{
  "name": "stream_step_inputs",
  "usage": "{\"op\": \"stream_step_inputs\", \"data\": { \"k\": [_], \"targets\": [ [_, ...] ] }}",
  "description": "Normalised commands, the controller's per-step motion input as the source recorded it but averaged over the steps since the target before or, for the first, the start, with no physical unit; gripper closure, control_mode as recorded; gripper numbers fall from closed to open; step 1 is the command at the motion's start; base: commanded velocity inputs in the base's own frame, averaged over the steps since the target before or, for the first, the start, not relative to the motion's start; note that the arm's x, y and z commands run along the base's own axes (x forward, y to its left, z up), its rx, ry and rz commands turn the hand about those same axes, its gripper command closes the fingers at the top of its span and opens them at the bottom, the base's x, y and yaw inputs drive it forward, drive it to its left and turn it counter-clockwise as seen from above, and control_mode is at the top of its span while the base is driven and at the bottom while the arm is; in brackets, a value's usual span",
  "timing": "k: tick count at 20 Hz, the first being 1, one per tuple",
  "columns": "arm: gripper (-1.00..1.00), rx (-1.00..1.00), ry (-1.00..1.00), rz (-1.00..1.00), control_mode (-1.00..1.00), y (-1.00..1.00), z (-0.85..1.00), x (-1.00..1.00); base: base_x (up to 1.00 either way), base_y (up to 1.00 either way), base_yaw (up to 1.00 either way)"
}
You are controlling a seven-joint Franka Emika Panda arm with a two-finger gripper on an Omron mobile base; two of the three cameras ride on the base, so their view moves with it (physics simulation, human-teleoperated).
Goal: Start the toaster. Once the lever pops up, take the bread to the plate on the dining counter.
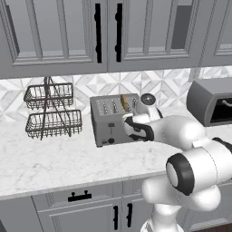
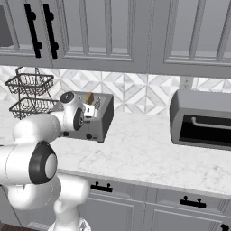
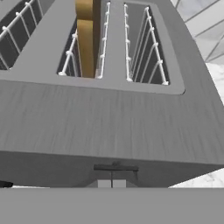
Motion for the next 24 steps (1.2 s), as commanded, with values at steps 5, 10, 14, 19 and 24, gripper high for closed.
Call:
{"op": "stream_step_inputs", "data": {
  "k": [5, 10, 14, 19, 24],
  "targets": [
    [1.00, 0.00, 0.00, 0.00, -1.00, 0.00, -0.27, 0.00, 0.00, 0.00, 0.00],
    [1.00, 0.00, 0.00, 0.00, -1.00, 0.00, -0.36, 0.02, 0.00, 0.00, 0.00],
    [1.00, 0.00, 0.01, 0.00, -1.00, 0.00, -0.55, 0.00, 0.00, 0.00, 0.00],
    [1.00, 0.00, 0.01, 0.00, -1.00, 0.00, -0.51, 0.00, 0.00, 0.00, 0.00],
    [1.00, 0.00, -0.04, -0.01, -1.00, -0.02, -0.02, -0.23, 0.00, 0.00, 0.00]
  ]
}}
